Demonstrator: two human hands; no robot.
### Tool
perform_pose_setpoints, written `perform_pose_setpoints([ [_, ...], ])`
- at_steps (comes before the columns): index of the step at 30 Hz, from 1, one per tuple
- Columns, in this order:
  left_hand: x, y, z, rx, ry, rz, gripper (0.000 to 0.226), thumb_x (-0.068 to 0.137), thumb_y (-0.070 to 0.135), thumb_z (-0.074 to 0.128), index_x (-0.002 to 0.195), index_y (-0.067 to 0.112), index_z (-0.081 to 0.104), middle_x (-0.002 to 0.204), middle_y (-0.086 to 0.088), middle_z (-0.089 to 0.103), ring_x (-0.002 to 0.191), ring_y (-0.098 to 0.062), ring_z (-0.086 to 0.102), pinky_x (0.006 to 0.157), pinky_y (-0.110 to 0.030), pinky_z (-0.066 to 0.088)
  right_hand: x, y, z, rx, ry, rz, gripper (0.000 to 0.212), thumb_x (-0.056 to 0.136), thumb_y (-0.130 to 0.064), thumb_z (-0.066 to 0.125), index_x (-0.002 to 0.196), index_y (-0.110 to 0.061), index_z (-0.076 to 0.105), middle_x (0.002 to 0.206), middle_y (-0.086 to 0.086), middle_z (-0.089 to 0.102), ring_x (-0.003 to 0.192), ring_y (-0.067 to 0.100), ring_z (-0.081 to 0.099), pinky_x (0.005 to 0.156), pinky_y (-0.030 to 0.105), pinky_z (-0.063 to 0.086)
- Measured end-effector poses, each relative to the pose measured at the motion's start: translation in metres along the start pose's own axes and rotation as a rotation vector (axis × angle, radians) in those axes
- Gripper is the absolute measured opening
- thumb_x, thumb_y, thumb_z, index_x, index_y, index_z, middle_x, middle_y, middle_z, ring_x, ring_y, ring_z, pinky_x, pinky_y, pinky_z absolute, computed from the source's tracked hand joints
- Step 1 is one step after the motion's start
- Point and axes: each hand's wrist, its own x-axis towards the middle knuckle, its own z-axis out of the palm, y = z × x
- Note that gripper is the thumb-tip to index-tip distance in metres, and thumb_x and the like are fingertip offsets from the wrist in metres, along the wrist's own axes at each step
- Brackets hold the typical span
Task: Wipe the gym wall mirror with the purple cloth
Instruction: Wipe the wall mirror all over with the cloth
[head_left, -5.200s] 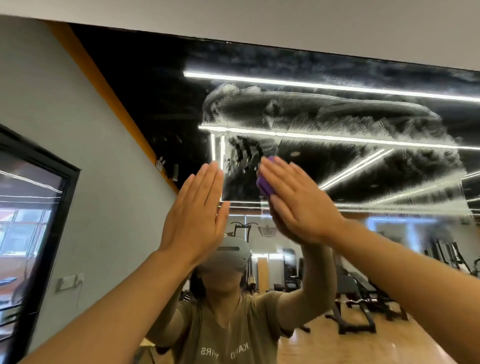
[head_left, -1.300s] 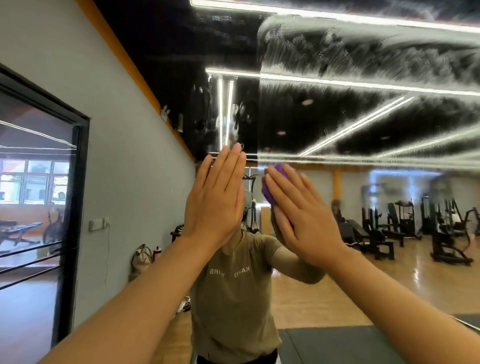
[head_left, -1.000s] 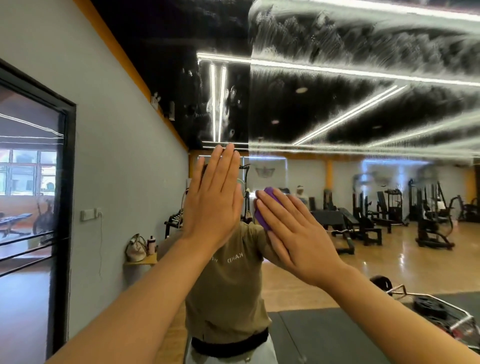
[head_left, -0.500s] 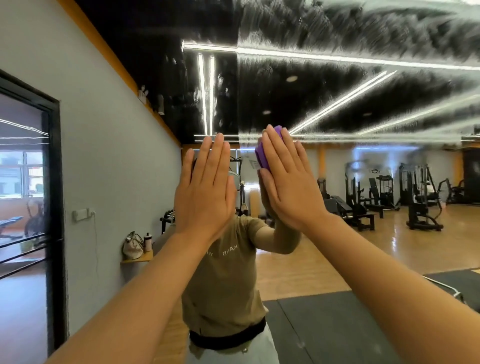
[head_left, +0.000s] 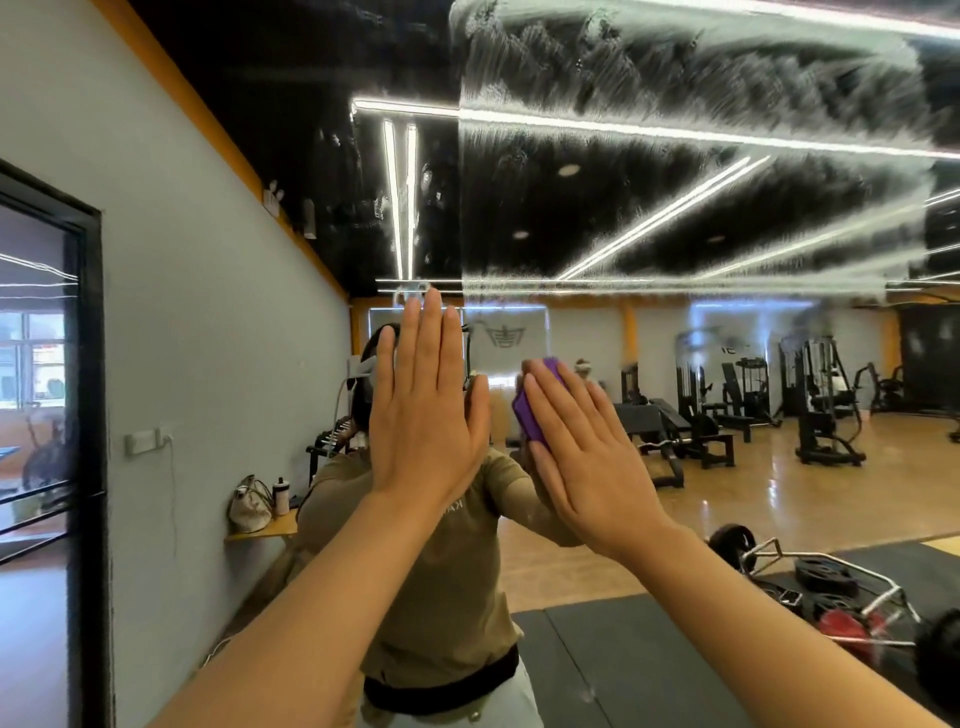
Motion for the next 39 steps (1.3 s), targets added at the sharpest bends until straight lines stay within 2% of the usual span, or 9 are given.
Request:
perform_pose_setpoints([
  [4, 0.001, 0.0, 0.001, 0.017, 0.027, 0.012, 0.067, 0.103, 0.038, 0.03, 0.159, 0.005, 0.013, 0.167, -0.017, 0.013, 0.155, -0.03, 0.011, 0.126, -0.043, 0.003, 0.07, 0.031, -0.014, 0.089, 0.123, 0.209, 0.057, 0.108, -0.029, 0.027, 0.159, -0.008, 0.015, 0.168, 0.009, 0.01, 0.156, 0.022, 0.002, 0.126, 0.033, -0.005],
  [7, 0.0, 0.001, 0.003, 0.041, 0.035, 0.004, 0.067, 0.103, 0.037, 0.031, 0.159, 0.007, 0.013, 0.167, -0.017, 0.013, 0.155, -0.03, 0.011, 0.126, -0.043, 0.003, 0.114, 0.053, -0.026, 0.099, 0.147, 0.315, 0.058, 0.107, -0.029, 0.025, 0.159, -0.006, 0.014, 0.168, 0.011, 0.011, 0.156, 0.024, 0.002, 0.124, 0.031, -0.007],
  [12, 0.001, 0.001, 0.002, 0.064, 0.031, 0.03, 0.061, 0.104, 0.036, 0.029, 0.16, 0.013, 0.02, 0.167, -0.015, 0.017, 0.154, -0.03, 0.013, 0.125, -0.046, 0.004, 0.068, 0.037, -0.012, 0.126, 0.198, 0.264, 0.057, 0.107, -0.026, 0.032, 0.159, -0.006, 0.02, 0.167, 0.011, 0.017, 0.156, 0.024, 0.008, 0.127, 0.033, -0.001],
  [18, 0.001, 0.026, 0.003, 0.02, 0.004, 0.066, 0.058, 0.102, 0.026, 0.027, 0.157, 0.009, 0.029, 0.166, -0.014, 0.019, 0.154, -0.028, 0.014, 0.124, -0.05, 0.013, -0.036, 0.016, 0.003, 0.056, 0.1, 0.13, 0.056, 0.109, -0.031, 0.025, 0.16, -0.01, 0.016, 0.169, 0.004, 0.01, 0.156, 0.024, 0.01, 0.127, 0.038, 0.005],
  [21, 0.002, 0.043, 0.009, -0.041, -0.003, 0.07, 0.058, 0.102, 0.026, 0.031, 0.157, 0.009, 0.031, 0.167, -0.013, 0.019, 0.155, -0.025, 0.012, 0.124, -0.05, 0.014, -0.023, 0.026, -0.001, 0.053, 0.072, 0.091, 0.056, 0.108, -0.03, 0.025, 0.159, -0.01, 0.017, 0.168, 0.005, 0.011, 0.156, 0.023, 0.011, 0.127, 0.039, 0.006],
  [25, 0.003, 0.053, 0.018, -0.06, -0.014, 0.045, 0.059, 0.102, 0.03, 0.034, 0.158, 0.01, 0.027, 0.167, -0.011, 0.015, 0.155, -0.024, 0.009, 0.125, -0.047, 0.008, 0.035, 0.056, -0.013, 0.08, 0.145, 0.206, 0.057, 0.107, -0.028, 0.027, 0.159, -0.005, 0.021, 0.167, 0.012, 0.017, 0.156, 0.025, 0.01, 0.127, 0.036, 0.001],
  [30, 0.002, 0.052, 0.021, -0.03, -0.017, 0.045, 0.061, 0.103, 0.034, 0.032, 0.159, 0.012, 0.024, 0.168, -0.01, 0.014, 0.156, -0.024, 0.007, 0.126, -0.044, 0.004, 0.094, 0.089, -0.029, 0.086, 0.199, 0.292, 0.058, 0.106, -0.029, 0.026, 0.159, -0.006, 0.02, 0.167, 0.011, 0.017, 0.156, 0.024, 0.008, 0.126, 0.032, -0.002],
  [34, 0.003, 0.056, 0.02, -0.009, 0.012, 0.038, 0.06, 0.103, 0.034, 0.03, 0.158, 0.011, 0.026, 0.166, -0.011, 0.017, 0.155, -0.025, 0.011, 0.126, -0.043, 0.004, 0.046, 0.074, -0.019, 0.111, 0.237, 0.262, 0.057, 0.106, -0.026, 0.031, 0.158, -0.004, 0.024, 0.166, 0.012, 0.02, 0.155, 0.026, 0.013, 0.127, 0.038, 0.004],
  [39, 0.002, 0.071, 0.023, -0.021, -0.002, -0.041, 0.062, 0.101, 0.031, 0.032, 0.158, 0.011, 0.023, 0.167, -0.013, 0.018, 0.155, -0.027, 0.012, 0.125, -0.045, 0.006, -0.051, 0.063, -0.003, 0.036, 0.168, 0.14, 0.055, 0.106, -0.028, 0.029, 0.157, -0.005, 0.026, 0.166, 0.011, 0.021, 0.155, 0.027, 0.016, 0.127, 0.042, 0.01],
])
